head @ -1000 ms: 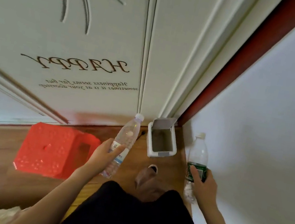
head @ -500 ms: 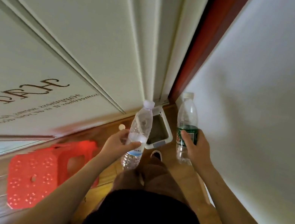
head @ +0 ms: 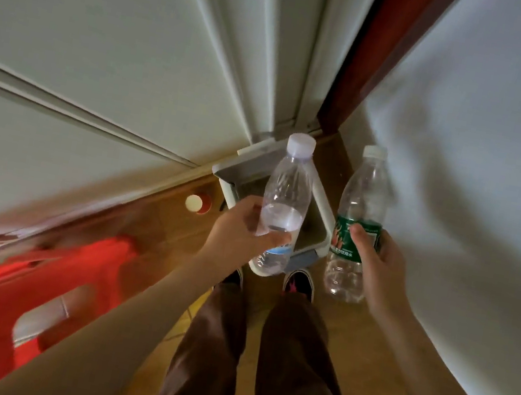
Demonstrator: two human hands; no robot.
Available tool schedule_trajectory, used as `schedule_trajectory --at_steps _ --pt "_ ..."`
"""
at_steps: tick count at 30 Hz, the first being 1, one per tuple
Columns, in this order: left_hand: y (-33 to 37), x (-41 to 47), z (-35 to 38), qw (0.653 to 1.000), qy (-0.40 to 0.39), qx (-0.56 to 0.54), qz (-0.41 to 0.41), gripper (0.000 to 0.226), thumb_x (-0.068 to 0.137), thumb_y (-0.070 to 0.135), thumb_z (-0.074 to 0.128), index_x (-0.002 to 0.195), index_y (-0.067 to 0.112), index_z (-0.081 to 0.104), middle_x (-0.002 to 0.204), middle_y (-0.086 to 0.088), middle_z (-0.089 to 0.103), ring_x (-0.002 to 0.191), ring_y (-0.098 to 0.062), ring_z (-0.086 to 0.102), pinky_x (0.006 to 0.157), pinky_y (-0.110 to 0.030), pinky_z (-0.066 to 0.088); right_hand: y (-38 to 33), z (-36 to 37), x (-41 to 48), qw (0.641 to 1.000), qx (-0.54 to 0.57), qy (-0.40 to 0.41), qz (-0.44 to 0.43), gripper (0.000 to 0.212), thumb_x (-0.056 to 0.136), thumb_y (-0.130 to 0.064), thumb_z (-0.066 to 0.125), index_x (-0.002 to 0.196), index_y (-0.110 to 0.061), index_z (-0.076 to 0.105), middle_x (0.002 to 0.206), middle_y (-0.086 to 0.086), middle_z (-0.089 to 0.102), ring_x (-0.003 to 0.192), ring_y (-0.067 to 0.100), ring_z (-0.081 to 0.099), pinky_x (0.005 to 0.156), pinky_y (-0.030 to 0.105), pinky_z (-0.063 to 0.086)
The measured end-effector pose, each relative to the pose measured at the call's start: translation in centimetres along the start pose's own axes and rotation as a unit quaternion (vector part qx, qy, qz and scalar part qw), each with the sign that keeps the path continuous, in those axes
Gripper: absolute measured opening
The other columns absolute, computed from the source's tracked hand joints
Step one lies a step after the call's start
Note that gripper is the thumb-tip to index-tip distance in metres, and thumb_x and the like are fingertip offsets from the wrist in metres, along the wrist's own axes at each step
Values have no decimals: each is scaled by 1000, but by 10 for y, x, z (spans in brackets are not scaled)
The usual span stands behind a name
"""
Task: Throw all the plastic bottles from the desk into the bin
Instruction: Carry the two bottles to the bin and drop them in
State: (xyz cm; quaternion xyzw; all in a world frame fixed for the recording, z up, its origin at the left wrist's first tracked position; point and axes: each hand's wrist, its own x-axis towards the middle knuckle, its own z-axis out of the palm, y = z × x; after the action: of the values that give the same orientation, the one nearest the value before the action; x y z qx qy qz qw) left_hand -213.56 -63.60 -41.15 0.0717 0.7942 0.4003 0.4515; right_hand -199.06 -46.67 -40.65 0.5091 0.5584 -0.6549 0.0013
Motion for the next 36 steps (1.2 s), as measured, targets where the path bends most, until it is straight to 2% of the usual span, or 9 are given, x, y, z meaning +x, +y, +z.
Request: schedule_trajectory --at_steps 4,9,14,17,19,22,24,28,36 --pt "-40 42 26 1000 16 -25 -8 63 62 42 83 117 32 53 108 11 69 100 -10 67 88 -38 58 35 -1 37 1000 12 -14 -25 40 92 -25 57 126 -4 55 96 8 70 68 7 71 56 17 55" --pt "-66 75 55 1000 9 15 -10 64 73 37 79 127 26 45 119 5 65 106 -15 63 90 -36 55 53 3 57 998 16 -51 -25 60 84 -35 56 134 -1 50 112 14 68 87 9 72 67 16 55" --pt "-73 93 79 998 14 -25 -53 63 78 33 75 130 17 44 122 -3 62 102 -16 60 69 -14 46 60 7 57 998 10 -58 -19 54 85 -29 56 131 -2 52 103 3 70 82 4 72 65 14 54" --pt "-76 100 88 993 32 -66 -88 65 78 30 75 132 13 43 124 -5 59 100 -15 56 67 -15 44 60 6 59 998 7 -56 -18 50 90 -24 55 134 -2 50 114 9 68 89 4 72 68 13 54" --pt "-79 106 92 991 41 -81 -97 65 78 29 77 132 13 44 122 -3 59 102 -15 55 66 -13 42 60 5 60 998 -4 -56 -25 44 94 -19 52 134 -1 50 111 5 68 88 1 71 68 11 53" --pt "-81 114 99 990 39 -96 -99 64 78 25 77 131 13 43 122 -4 58 99 -13 53 63 -11 40 60 5 61 998 -9 -54 -42 58 86 -28 55 136 -1 47 111 4 67 89 1 71 67 11 53" --pt "-84 120 103 989 37 -96 -103 63 79 22 76 132 11 42 126 -8 57 100 -13 53 70 -15 43 61 5 63 997 -8 -59 -46 63 84 -32 55 138 -2 46 115 8 67 92 3 71 69 12 54" --pt "-92 134 112 987 50 -78 -132 64 78 20 76 130 8 41 131 -15 55 118 -30 55 95 -38 47 65 3 67 996 -10 -62 -58 61 86 -31 55 139 -3 45 118 8 66 97 7 70 71 14 54" --pt "-102 150 118 983 58 -104 -139 73 75 12 79 137 10 41 135 -13 55 126 -29 51 95 -28 41 69 -1 68 994 -15 -74 -76 58 89 -34 55 138 -4 46 119 6 66 101 7 69 74 14 54"
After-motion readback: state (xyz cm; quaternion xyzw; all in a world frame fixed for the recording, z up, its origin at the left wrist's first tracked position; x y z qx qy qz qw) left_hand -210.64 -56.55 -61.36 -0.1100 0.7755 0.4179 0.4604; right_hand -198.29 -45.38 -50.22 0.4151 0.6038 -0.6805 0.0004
